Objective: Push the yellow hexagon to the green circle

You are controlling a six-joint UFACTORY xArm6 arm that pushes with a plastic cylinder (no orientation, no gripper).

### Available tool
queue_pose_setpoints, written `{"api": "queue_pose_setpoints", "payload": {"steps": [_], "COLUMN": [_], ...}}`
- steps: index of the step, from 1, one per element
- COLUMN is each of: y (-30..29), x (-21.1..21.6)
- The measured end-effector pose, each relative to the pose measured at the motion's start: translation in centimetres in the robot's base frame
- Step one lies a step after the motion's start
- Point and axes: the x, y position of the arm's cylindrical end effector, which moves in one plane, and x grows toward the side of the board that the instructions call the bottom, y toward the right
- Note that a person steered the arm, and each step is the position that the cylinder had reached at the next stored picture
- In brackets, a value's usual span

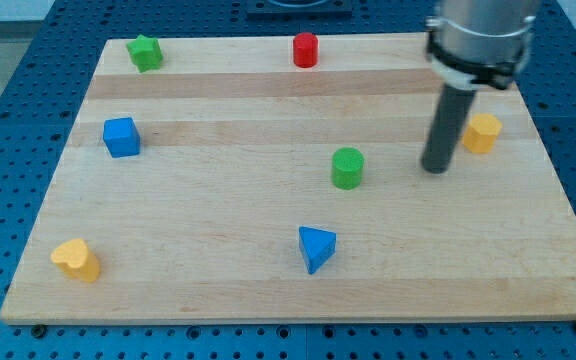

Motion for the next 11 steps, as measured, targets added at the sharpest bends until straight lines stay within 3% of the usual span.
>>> {"api": "queue_pose_setpoints", "payload": {"steps": [2,3,7,11], "y": [9.0,9.1,3.6,-8.0], "x": [-2.3,-5.4,-2.1,-3.3]}}
